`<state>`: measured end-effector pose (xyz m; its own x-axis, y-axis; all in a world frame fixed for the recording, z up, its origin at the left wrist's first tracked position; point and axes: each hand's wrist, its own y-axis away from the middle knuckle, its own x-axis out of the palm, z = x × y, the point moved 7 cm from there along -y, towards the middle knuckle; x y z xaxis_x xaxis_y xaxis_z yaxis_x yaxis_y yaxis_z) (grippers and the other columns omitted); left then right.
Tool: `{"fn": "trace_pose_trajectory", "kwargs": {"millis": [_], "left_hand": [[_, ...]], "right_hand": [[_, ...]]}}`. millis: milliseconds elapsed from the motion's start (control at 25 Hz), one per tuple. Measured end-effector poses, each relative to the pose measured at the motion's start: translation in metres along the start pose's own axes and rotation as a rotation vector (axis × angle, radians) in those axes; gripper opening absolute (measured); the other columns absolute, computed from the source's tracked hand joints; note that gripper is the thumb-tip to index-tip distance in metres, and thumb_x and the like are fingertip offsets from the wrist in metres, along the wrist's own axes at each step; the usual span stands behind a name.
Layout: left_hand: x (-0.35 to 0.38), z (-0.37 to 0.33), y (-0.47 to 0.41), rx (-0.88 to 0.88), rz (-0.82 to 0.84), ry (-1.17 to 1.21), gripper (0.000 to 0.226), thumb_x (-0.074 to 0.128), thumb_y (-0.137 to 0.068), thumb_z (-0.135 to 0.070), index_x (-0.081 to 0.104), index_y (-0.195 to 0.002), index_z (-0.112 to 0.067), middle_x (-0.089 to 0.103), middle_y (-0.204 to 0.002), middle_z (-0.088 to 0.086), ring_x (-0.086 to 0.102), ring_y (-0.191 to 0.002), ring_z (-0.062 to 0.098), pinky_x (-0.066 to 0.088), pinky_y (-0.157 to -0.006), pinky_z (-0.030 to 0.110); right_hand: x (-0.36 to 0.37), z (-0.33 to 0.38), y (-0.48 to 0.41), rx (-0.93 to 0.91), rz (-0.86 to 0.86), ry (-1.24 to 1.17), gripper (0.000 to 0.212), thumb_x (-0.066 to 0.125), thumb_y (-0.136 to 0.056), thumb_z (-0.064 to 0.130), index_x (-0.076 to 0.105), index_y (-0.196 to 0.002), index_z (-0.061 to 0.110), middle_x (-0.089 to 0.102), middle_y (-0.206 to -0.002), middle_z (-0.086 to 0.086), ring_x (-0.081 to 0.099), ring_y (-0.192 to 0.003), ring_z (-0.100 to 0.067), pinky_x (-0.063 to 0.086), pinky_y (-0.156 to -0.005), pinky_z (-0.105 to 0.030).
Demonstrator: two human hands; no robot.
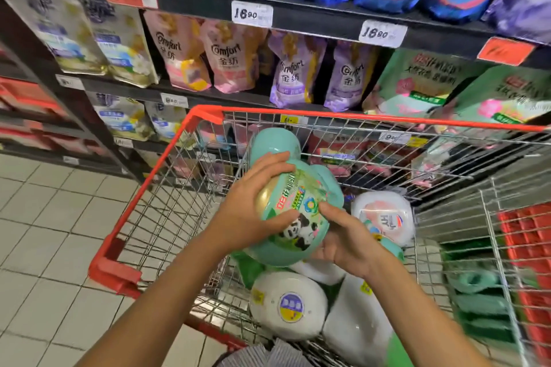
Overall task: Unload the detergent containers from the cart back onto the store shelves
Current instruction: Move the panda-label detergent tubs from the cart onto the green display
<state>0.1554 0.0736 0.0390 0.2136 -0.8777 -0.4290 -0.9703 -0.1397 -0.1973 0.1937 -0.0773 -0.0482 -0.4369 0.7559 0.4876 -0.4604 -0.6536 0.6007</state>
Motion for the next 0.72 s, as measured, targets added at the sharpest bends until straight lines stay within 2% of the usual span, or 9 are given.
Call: {"fn": "trace_pose_trajectory", "kwargs": {"millis": [40,120,200,280,360,440,560,640,720], "left_hand": [[-0.002,-0.001,0.000,-0.009,0.014,-0.041,0.075,0.078,-0.066,-0.041,0.044,-0.132,-0.040,0.035,-0.148,-0.020,0.031,-0.138,-0.004,0.031,-0.114,0.026],[-0.009,0.000,-0.001,-0.066,-0.012,-0.143,0.086,0.072,-0.060,-0.060,0.030,-0.135,-0.051,0.031,-0.147,-0.025,0.030,-0.132,-0.013,0.029,-0.106,0.015],[-0.019,0.006,0.006,-0.177,-0.120,-0.077,0.098,0.073,-0.052,-0.065,0.025,-0.137,-0.052,0.035,-0.141,-0.027,0.035,-0.125,-0.014,0.030,-0.100,0.008],[-0.016,0.022,0.024,-0.335,-0.236,0.289,0.105,0.078,-0.047,-0.053,0.029,-0.139,-0.042,0.041,-0.141,-0.020,0.042,-0.128,-0.004,0.038,-0.104,0.016],[0.010,0.029,0.040,-0.424,-0.247,0.641,0.106,0.081,-0.047,-0.035,0.033,-0.142,-0.027,0.053,-0.139,0.001,0.055,-0.123,0.012,0.050,-0.096,0.030],[0.029,0.033,0.047,-0.453,-0.302,0.793,0.091,0.079,-0.058,-0.018,0.039,-0.140,-0.016,0.064,-0.125,0.011,0.067,-0.106,0.018,0.057,-0.078,0.029],[0.027,0.040,0.045,-0.475,-0.431,0.842,0.069,0.076,-0.067,-0.020,0.050,-0.131,-0.014,0.072,-0.109,0.008,0.071,-0.094,0.021,0.058,-0.066,0.028],[0.017,0.043,0.044,-0.443,-0.455,0.809,0.066,0.081,-0.063,-0.027,0.056,-0.124,-0.018,0.074,-0.105,0.003,0.072,-0.092,0.019,0.057,-0.065,0.025],[0.010,0.046,0.046,-0.455,-0.460,0.790,0.061,0.079,-0.062,-0.038,0.060,-0.118,-0.022,0.074,-0.104,0.003,0.072,-0.091,0.018,0.056,-0.063,0.024]], "right_hand": [[0.002,-0.001,0.002,-0.021,0.014,-0.016,0.092,0.092,-0.042,0.044,0.061,-0.123,0.013,0.069,-0.118,-0.015,0.070,-0.096,-0.032,0.056,-0.082,-0.050],[0.007,-0.001,0.003,-0.098,0.031,-0.059,0.106,0.094,-0.039,0.041,0.053,-0.132,0.010,0.066,-0.122,-0.017,0.068,-0.100,-0.034,0.055,-0.084,-0.052],[0.014,0.002,0.005,-0.200,0.066,-0.168,0.106,0.093,-0.045,0.039,0.048,-0.136,0.008,0.063,-0.127,-0.019,0.065,-0.107,-0.036,0.056,-0.085,-0.053],[0.023,0.007,0.007,-0.288,0.103,-0.319,0.097,0.091,-0.053,0.035,0.048,-0.135,0.006,0.060,-0.130,-0.021,0.061,-0.114,-0.038,0.056,-0.084,-0.053],[0.026,0.007,0.006,-0.318,0.071,-0.355,0.093,0.087,-0.058,0.031,0.045,-0.137,0.006,0.056,-0.134,-0.023,0.057,-0.120,-0.041,0.054,-0.089,-0.053],[0.025,0.002,0.004,-0.331,-0.018,-0.269,0.086,0.078,-0.065,0.026,0.040,-0.140,0.006,0.055,-0.135,-0.024,0.057,-0.119,-0.040,0.057,-0.084,-0.049],[0.019,-0.001,0.008,-0.333,-0.104,-0.038,0.077,0.076,-0.068,0.026,0.044,-0.136,0.011,0.064,-0.127,-0.013,0.063,-0.113,-0.031,0.057,-0.074,-0.035],[0.014,0.007,0.016,-0.352,-0.158,0.159,0.084,0.077,-0.059,0.041,0.046,-0.134,0.020,0.065,-0.125,-0.002,0.061,-0.118,-0.023,0.054,-0.079,-0.029],[0.003,0.024,0.025,-0.459,-0.265,0.305,0.093,0.075,-0.059,0.046,0.033,-0.142,0.032,0.051,-0.138,0.002,0.052,-0.127,-0.015,0.051,-0.092,-0.030]]}}
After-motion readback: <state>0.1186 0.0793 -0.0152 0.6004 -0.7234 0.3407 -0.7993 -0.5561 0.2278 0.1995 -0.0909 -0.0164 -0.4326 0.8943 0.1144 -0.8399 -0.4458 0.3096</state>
